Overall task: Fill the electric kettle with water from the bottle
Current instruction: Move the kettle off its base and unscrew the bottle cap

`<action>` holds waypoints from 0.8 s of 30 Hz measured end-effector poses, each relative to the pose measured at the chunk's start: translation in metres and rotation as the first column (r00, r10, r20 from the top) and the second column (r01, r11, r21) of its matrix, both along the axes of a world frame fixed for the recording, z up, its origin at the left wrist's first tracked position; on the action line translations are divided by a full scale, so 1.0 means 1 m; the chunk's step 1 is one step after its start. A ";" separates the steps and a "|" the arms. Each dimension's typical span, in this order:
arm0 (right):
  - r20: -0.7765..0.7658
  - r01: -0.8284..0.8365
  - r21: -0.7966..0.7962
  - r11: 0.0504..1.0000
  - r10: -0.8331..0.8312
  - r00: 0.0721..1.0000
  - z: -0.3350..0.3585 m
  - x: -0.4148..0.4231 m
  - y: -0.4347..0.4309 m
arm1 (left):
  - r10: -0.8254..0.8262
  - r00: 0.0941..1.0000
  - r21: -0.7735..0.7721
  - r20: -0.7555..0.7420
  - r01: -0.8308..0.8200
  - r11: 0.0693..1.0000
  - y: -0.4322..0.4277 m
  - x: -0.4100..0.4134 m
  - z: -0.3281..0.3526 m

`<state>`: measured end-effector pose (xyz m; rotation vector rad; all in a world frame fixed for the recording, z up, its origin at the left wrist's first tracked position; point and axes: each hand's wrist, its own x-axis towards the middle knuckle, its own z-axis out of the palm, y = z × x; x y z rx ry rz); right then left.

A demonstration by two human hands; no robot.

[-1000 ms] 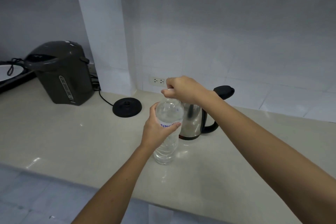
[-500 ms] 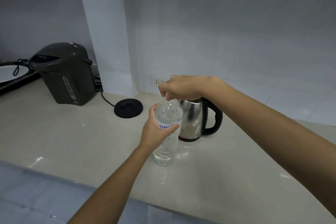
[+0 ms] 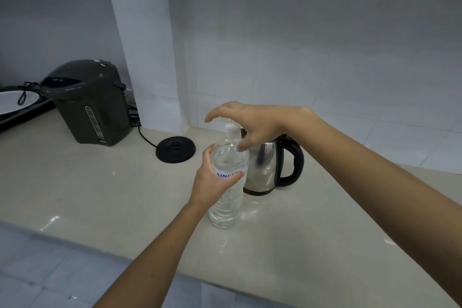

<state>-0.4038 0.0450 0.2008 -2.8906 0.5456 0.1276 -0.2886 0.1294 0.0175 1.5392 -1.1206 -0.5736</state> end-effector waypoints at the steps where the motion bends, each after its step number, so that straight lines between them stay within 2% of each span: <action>1: 0.044 0.048 -0.013 0.999 -0.047 0.998 -0.002 0.001 0.002 | -0.001 1.000 0.000 -0.001 0.001 1.000 0.000 0.000 0.000; 4: 0.090 0.255 -0.145 0.956 -0.244 0.966 -0.005 0.007 0.003 | 0.004 1.000 -0.004 0.002 -0.004 1.000 0.000 0.000 -0.001; 6: 0.058 0.297 -0.179 0.938 -0.291 0.955 -0.005 0.008 0.003 | 0.002 1.000 -0.005 0.004 -0.002 1.000 0.000 0.000 -0.002; 13: 0.130 0.183 -0.176 0.967 -0.161 0.978 0.001 0.005 0.005 | 0.001 1.000 -0.023 -0.003 -0.001 1.000 0.002 -0.002 -0.005; 16: 0.348 0.228 -0.042 0.973 -0.200 0.916 -0.004 -0.008 0.003 | -0.002 1.000 -0.030 -0.004 0.002 1.000 0.002 -0.002 -0.005; 19: 0.559 0.283 0.184 0.941 -0.337 0.758 -0.037 -0.033 0.007 | 0.002 1.000 -0.029 -0.006 -0.002 1.000 0.002 -0.003 -0.008; 21: 0.603 0.344 0.315 0.885 -0.466 0.647 -0.077 -0.054 0.008 | 0.003 1.000 -0.038 -0.016 -0.003 0.999 0.001 -0.003 -0.011; 24: 0.533 0.457 0.474 0.753 -0.658 0.532 -0.147 -0.091 0.007 | 0.003 1.000 -0.053 -0.019 -0.004 0.999 -0.001 -0.002 -0.012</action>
